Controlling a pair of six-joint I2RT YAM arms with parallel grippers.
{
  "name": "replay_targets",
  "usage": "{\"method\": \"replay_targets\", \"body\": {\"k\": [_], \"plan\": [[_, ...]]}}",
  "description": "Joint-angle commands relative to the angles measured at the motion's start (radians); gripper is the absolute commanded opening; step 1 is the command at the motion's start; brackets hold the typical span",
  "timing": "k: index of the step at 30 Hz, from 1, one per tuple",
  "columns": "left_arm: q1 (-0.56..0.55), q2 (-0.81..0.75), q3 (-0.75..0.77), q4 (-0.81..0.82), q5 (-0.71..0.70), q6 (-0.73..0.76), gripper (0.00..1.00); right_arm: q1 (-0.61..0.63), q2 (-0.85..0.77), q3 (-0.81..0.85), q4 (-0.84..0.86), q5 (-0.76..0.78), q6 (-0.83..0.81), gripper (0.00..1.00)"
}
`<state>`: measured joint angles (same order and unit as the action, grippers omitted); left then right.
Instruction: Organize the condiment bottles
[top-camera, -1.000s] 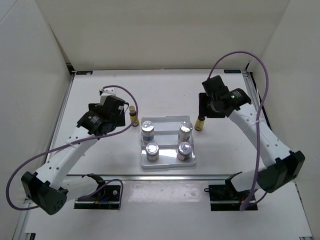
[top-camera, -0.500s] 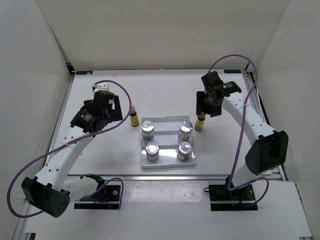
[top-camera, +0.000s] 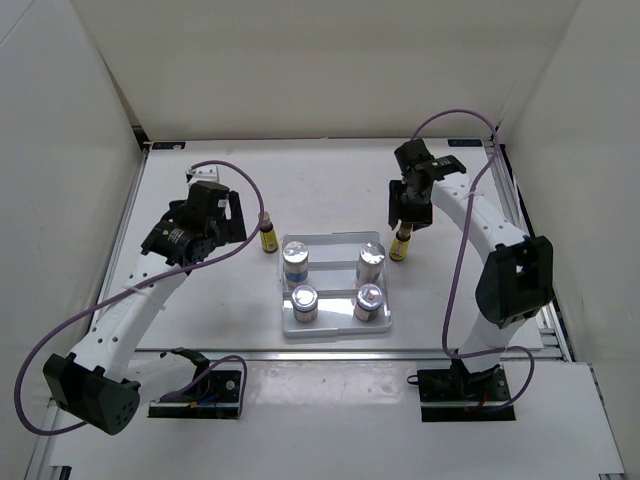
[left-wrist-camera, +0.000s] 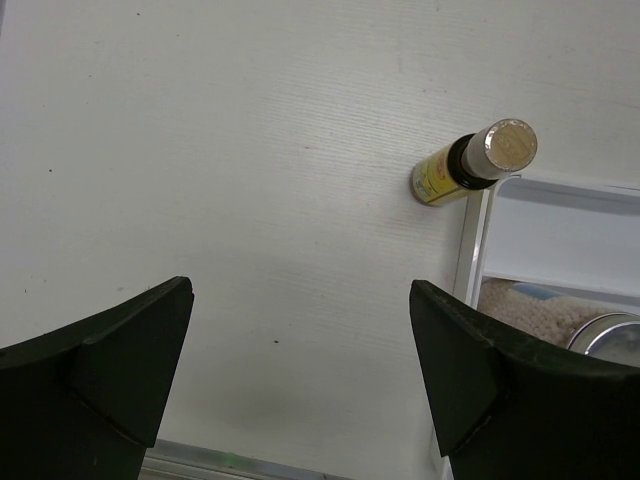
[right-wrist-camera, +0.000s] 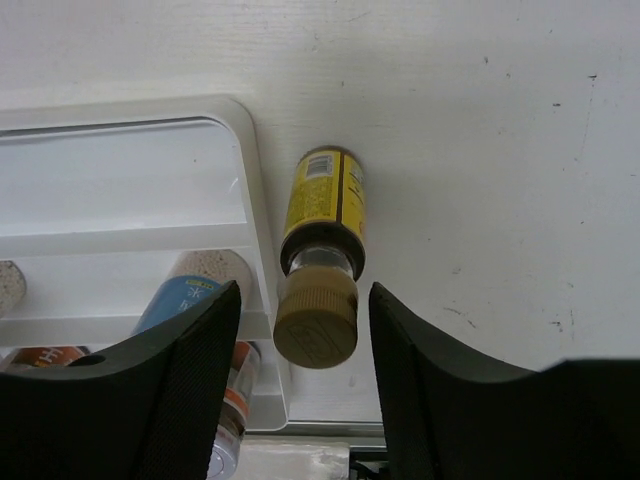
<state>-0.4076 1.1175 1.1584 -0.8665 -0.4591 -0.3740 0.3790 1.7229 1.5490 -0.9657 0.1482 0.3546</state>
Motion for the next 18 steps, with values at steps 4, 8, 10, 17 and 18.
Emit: {"method": "replay_targets", "body": {"k": [4,8,10,17,18], "plan": [[0.004,-0.015,-0.002,0.015,0.01,0.004,1.0,-0.006,0.035,0.056,0.015,0.036,-0.005,0.48],[0.004,-0.005,-0.002,0.015,0.01,0.004,1.0,-0.006,0.035,0.056,-0.005,0.082,0.015,0.37],[0.004,-0.005,-0.002,0.015,0.01,0.004,1.0,-0.006,0.026,0.056,-0.005,0.106,0.015,0.28],[0.004,0.004,-0.002,0.015,0.019,0.004,1.0,0.078,-0.036,0.111,-0.039,0.229,0.024,0.1],[0.004,0.004,-0.002,0.015,0.019,0.004,1.0,0.093,-0.049,0.127,-0.039,0.24,0.024,0.1]]}}
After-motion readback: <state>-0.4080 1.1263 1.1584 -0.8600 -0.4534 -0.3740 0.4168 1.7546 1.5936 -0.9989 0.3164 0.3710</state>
